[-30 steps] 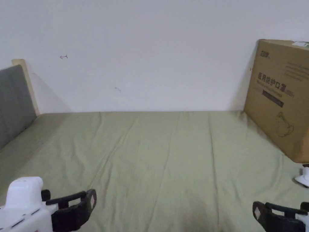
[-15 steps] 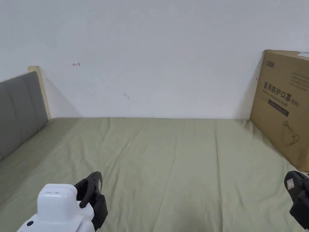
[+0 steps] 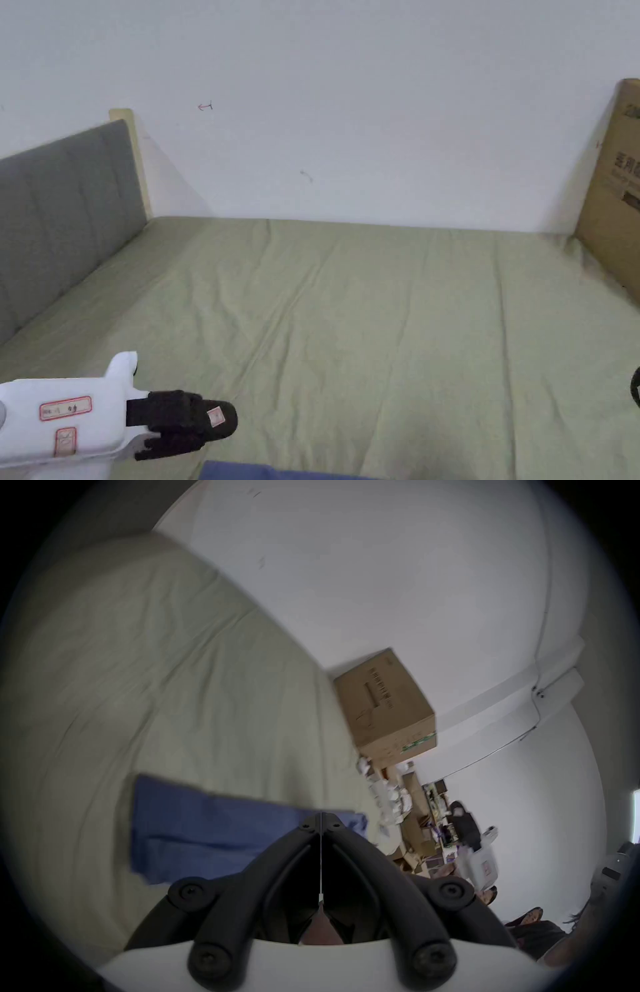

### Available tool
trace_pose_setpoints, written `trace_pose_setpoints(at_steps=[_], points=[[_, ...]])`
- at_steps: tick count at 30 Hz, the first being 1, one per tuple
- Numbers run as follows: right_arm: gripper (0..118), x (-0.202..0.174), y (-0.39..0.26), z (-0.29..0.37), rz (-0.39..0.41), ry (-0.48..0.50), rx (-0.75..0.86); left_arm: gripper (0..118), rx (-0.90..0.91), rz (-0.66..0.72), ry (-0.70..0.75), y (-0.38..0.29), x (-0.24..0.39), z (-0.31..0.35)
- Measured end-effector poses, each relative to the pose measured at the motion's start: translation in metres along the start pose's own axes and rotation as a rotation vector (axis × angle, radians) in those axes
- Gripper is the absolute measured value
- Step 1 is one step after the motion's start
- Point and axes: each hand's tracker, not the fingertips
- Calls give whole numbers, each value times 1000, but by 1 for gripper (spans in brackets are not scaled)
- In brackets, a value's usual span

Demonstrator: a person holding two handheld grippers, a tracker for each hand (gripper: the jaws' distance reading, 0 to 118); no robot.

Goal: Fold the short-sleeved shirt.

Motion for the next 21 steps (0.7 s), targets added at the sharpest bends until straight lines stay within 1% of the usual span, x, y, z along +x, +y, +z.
trace_pose_setpoints(at_steps=[1, 2, 3, 4, 5, 6, 7, 9, 11, 12, 13, 15, 16, 17, 18, 19, 20, 21], points=[[3, 0, -2, -3, 5, 1, -10, 22, -2, -7, 48, 0, -14, 2], [3, -1, -5, -6, 13, 1, -21, 63, 3, 9, 83, 0, -31, 4], [3, -2, -7, -8, 18, 2, -33, 86, 4, 41, 97, 0, -46, 5], [3, -3, -9, -11, 20, 4, -46, 86, 1, 85, 99, -3, -58, 4], [3, -3, -11, -14, 21, 7, -59, 97, -11, 128, 89, -5, -74, -1], [3, -4, -13, -16, 22, 6, -69, 111, -15, 154, 88, -7, -88, -4], [3, -4, -14, -19, 22, 6, -77, 118, -12, 166, 87, -7, -100, -6], [3, -4, -17, -24, 21, -1, -87, 118, -27, 229, 75, -7, -124, -14], [3, -3, -20, -28, 18, -38, -85, 118, -33, 292, 70, -10, -147, -29], [3, -2, -20, -29, 3, -51, -72, 118, -43, 321, 55, -4, -167, -32], [3, 2, -22, -28, -26, -55, -46, 118, -52, 353, 17, -5, -176, -39], [3, 4, -22, -25, -79, -56, 29, 118, -26, 398, -167, -5, -186, -46], [3, 3, -20, -25, -81, -75, 56, 118, -18, 432, -252, -3, -191, -50], [3, 4, -20, -26, -75, -83, 58, 117, -27, 467, -296, -5, -194, -59], [3, 4, -20, -29, -73, -78, 56, 112, -56, 468, -292, -8, -196, -68], [3, 5, -18, -32, -73, -72, 51, 97, -73, 445, -274, -11, -195, -76], [3, 4, -18, -36, -72, -66, 43, 50, -99, 413, -243, -16, -192, -84], [3, 0, -16, -40, -72, -61, 34, 5, -128, 389, -125, -21, -193, -94]])
